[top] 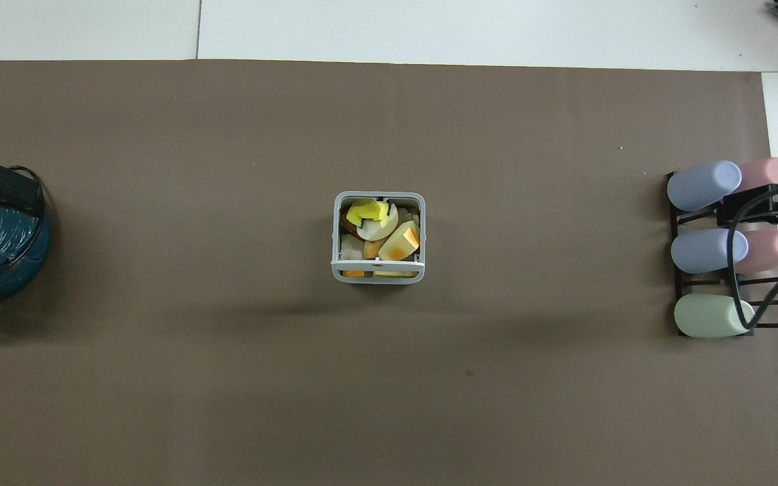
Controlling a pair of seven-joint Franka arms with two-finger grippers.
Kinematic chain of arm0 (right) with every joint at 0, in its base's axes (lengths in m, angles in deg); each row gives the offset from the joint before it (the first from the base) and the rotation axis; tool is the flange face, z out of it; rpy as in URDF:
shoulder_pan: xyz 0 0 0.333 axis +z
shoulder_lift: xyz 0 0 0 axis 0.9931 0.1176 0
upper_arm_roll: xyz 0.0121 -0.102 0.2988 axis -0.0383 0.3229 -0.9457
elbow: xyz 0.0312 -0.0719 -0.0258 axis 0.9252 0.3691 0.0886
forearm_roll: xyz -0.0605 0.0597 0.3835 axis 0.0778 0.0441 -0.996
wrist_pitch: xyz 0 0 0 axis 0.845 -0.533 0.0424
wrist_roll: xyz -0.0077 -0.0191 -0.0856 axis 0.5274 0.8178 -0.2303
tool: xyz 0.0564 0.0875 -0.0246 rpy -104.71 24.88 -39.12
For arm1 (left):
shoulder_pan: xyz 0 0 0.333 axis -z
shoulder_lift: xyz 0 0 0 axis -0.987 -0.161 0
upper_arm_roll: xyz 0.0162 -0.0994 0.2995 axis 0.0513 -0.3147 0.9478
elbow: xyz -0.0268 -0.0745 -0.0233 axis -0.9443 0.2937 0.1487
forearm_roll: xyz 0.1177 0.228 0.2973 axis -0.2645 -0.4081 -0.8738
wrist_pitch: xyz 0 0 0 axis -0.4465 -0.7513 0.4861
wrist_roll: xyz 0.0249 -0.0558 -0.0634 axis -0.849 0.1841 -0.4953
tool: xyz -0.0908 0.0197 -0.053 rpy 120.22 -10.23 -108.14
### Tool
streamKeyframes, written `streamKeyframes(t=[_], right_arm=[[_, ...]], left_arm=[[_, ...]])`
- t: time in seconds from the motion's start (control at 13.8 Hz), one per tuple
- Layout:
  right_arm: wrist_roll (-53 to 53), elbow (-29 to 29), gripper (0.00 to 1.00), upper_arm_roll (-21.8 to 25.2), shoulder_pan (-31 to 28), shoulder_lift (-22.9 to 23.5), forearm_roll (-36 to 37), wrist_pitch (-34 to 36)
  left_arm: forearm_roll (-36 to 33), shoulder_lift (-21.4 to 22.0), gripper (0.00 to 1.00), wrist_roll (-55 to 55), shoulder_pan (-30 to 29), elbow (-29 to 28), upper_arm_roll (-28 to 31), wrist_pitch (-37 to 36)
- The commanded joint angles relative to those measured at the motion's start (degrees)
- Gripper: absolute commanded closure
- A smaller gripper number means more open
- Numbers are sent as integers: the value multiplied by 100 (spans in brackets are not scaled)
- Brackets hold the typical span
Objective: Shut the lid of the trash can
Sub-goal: 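Raise the left gripper from rest toward the white trash bin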
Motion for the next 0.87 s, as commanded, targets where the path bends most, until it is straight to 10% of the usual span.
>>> streamKeyframes(t=[0.0, 0.36, 0.8], right_arm=[[-129, 203, 0, -17, -10, -160, 59, -148], [-138, 203, 0, -17, -10, -160, 59, -148], [-129, 203, 0, -17, -10, -160, 50, -148]], left_arm=[[-37, 151, 0, 28, -14, -177, -7, 18], [-37, 343, 0, -138, 291, -554, -77, 106], [-37, 1301, 0, -2648, 1680, -2618, -95, 1492]])
